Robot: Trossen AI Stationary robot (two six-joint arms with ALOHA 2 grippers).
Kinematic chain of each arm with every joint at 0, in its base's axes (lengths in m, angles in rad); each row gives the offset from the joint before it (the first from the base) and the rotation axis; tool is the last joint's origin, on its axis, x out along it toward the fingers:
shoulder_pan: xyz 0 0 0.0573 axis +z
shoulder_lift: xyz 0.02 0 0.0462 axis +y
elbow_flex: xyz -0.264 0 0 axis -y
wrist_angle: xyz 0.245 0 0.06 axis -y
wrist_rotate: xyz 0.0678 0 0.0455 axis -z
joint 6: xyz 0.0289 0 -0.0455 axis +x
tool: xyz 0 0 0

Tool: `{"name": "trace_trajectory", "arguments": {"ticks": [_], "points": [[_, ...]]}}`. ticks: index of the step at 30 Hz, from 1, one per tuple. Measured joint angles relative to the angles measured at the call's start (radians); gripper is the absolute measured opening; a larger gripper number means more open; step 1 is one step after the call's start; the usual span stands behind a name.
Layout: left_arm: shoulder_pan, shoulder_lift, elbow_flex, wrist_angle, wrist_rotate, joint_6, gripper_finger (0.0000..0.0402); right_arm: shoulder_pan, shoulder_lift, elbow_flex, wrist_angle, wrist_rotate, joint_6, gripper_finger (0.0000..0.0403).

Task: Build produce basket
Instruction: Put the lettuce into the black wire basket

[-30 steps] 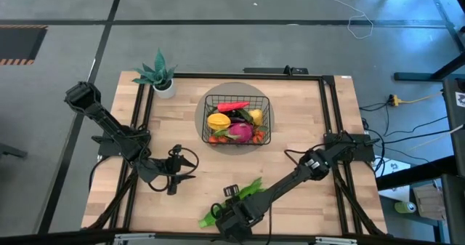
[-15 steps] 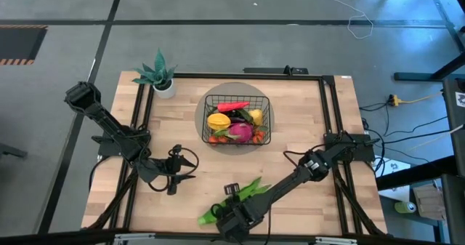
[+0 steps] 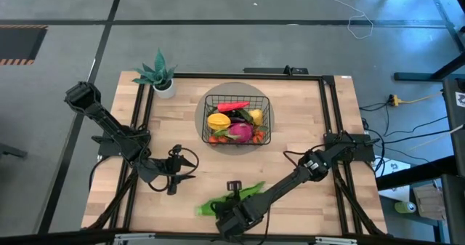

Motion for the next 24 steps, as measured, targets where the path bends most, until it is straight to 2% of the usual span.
{"name": "trace_trajectory", "arguments": {"ticks": [3,8,14,20,24], "points": [[0.000,0.000,0.000,0.000,0.000,0.000,0.0169,0.000,-0.014,0.000,-0.033,0.050,0.035,0.0001],[0.000,0.000,0.000,-0.004,0.000,0.000,0.0169,0.002,-0.032,0.001,-0.122,0.068,0.126,0.0001],[0.000,0.000,0.000,-0.005,0.000,0.000,0.0169,0.012,-0.048,0.003,-0.278,0.107,0.283,0.0000],[0.000,0.000,0.000,-0.008,0.000,0.000,0.0169,0.024,-0.049,0.004,-0.478,0.102,0.456,0.0000],[0.000,0.000,0.000,-0.008,0.000,0.000,0.0169,0.029,-0.051,0.003,-0.460,0.095,0.476,0.0000]]}}
